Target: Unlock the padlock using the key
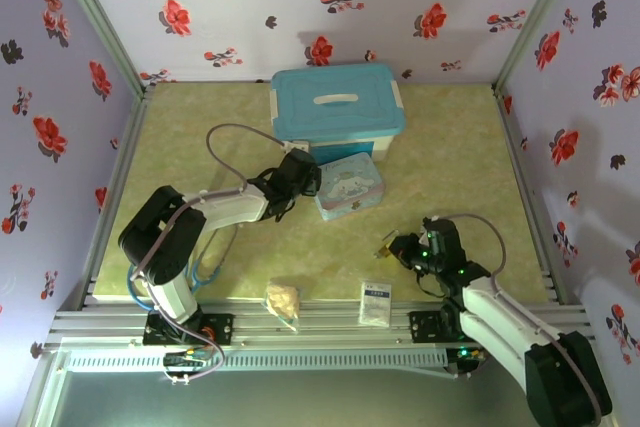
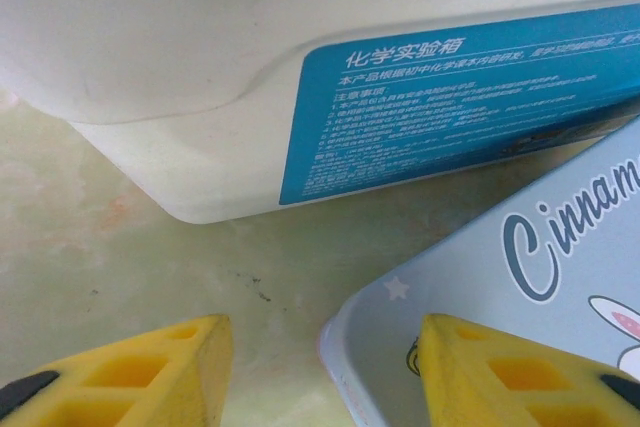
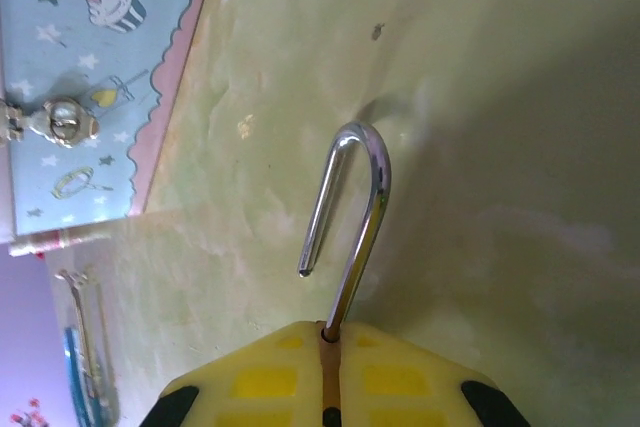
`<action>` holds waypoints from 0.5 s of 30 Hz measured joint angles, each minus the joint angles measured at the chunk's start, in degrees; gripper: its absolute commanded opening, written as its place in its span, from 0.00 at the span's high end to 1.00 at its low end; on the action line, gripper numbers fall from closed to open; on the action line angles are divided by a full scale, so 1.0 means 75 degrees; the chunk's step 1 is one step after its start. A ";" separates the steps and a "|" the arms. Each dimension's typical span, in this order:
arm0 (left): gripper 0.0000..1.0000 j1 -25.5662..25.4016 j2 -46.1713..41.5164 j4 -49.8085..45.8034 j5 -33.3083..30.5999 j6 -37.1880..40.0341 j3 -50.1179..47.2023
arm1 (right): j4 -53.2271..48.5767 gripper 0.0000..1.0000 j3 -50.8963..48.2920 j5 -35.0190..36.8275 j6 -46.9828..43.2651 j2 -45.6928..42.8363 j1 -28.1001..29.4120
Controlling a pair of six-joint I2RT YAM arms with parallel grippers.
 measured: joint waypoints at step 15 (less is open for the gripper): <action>0.09 0.0131 -0.0481 -0.0935 0.0248 0.0236 0.0172 | -0.1521 0.66 0.1341 0.0082 -0.1274 0.1486 -0.0221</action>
